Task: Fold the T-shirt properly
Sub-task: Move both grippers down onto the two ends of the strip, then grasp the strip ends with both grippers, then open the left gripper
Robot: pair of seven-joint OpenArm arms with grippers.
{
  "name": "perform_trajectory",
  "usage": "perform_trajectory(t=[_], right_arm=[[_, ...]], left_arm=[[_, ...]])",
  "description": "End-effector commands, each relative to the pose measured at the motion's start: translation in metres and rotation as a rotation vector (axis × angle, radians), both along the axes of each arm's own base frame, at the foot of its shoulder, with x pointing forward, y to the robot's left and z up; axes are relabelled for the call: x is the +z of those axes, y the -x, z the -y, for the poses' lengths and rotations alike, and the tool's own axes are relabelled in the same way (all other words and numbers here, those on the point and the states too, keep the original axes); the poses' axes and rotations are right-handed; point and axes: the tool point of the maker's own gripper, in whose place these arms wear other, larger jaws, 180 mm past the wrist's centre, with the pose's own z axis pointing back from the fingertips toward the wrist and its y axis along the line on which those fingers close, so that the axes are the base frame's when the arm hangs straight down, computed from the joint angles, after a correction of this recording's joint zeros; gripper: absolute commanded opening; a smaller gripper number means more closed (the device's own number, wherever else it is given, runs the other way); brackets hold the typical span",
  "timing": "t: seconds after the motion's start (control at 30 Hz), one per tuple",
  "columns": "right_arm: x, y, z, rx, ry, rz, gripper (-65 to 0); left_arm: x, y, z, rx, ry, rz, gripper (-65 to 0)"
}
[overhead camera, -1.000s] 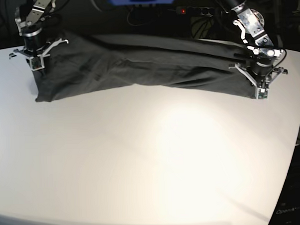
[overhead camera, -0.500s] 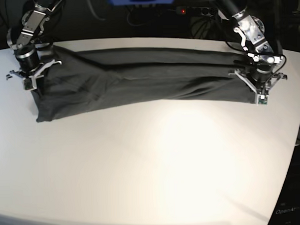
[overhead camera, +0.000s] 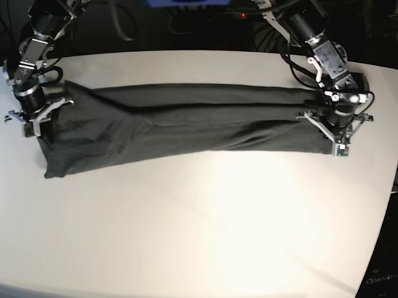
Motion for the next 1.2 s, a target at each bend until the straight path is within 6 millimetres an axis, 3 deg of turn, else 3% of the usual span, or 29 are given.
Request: perform_trajectory(t=[0.0, 0.33, 0.63, 0.93, 1.17], right_arm=[[-0.041, 0.034, 0.005, 0.014, 0.074, -0.252, -64.3], [-0.041, 0.032, 0.003, 0.014, 0.069, -0.250, -63.8], [-0.043, 0.032, -0.002, 0.015, 0.057, -0.248, -63.5], [-0.044, 0.032, -0.002, 0.015, 0.057, -0.250, -64.3], [-0.045, 0.036, -0.003, 0.015, 0.055, -0.256, -63.8]], left_arm=[[-0.011, 0.009, 0.012, -0.024, 0.014, -0.074, -61.7], [-0.011, 0.012, 0.008, -0.017, 0.010, -0.076, -61.7], [0.029, 0.006, -0.009, 0.003, -0.082, 0.014, -61.7], [0.033, 0.012, -0.016, 0.017, -0.106, -0.010, -61.7], [0.066, 0.007, -0.027, 0.034, -0.170, 0.059, -61.7]])
